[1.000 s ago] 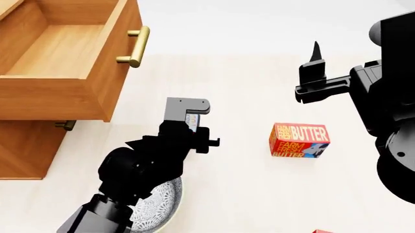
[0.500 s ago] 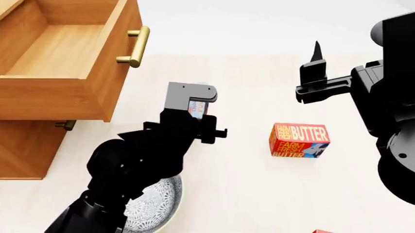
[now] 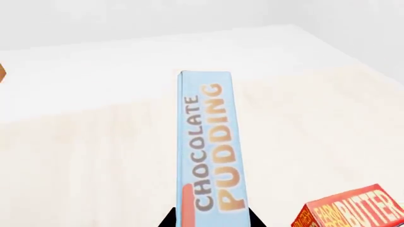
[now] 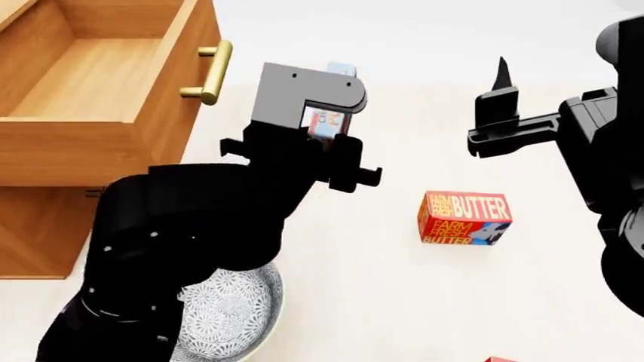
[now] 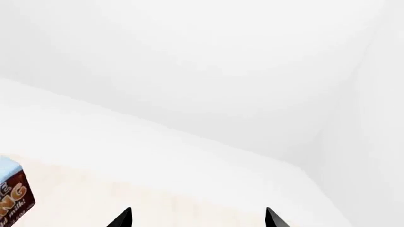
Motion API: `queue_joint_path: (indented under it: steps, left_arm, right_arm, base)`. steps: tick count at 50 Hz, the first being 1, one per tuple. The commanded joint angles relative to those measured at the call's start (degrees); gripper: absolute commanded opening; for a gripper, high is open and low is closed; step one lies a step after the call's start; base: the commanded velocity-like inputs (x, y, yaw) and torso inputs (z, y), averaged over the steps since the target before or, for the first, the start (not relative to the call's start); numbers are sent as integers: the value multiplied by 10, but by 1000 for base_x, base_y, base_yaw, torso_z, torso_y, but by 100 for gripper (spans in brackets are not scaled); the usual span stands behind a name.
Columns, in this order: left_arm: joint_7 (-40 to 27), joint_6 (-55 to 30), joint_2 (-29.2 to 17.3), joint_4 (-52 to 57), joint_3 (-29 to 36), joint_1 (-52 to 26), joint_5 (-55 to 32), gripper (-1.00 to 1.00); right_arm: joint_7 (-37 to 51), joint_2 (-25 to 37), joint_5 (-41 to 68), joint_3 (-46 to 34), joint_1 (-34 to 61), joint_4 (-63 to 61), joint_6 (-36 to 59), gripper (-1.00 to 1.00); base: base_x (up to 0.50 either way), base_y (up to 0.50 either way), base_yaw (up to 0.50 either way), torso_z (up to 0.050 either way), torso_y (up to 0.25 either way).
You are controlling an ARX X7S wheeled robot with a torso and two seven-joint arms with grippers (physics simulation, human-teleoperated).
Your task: Put the chocolate pudding in the top drawer of the cabinet and close it.
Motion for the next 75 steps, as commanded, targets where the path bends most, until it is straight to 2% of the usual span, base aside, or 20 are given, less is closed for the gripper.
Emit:
queue_joint_path:
  steps: [1, 15, 30, 37, 48, 75]
  left_arm:
    - [-67, -54, 0, 18, -42, -91, -75, -100]
    - [-116, -78, -18, -52, -87, -255, -120, -100]
    - [-75, -60, -59, -149, -74, -393, -66, -100]
    - [-40, -38, -89, -197, -56, -432, -22, -100]
    - [-8, -21, -127, -224, -32, -436, 13, -100]
    - [26, 15, -191, -219, -2, -347, 46, -100]
  right_arm:
    - [13, 9, 25, 12, 7, -7, 2, 100]
    - [28, 26, 53, 29, 8, -18, 0, 100]
    - [29, 34, 55, 34, 1, -24, -7, 100]
    - [29, 35, 54, 34, -3, -25, -9, 100]
    - [33, 35, 56, 32, -2, -26, -10, 100]
    - [31, 25, 46, 17, 3, -21, -9, 100]
  base:
    - [0, 0, 0, 0, 0]
    - [0, 0, 0, 0, 0]
    - [0, 0, 0, 0, 0]
    - [0, 0, 0, 0, 0]
    - [0, 0, 0, -1, 35]
    - [0, 0, 0, -16, 247]
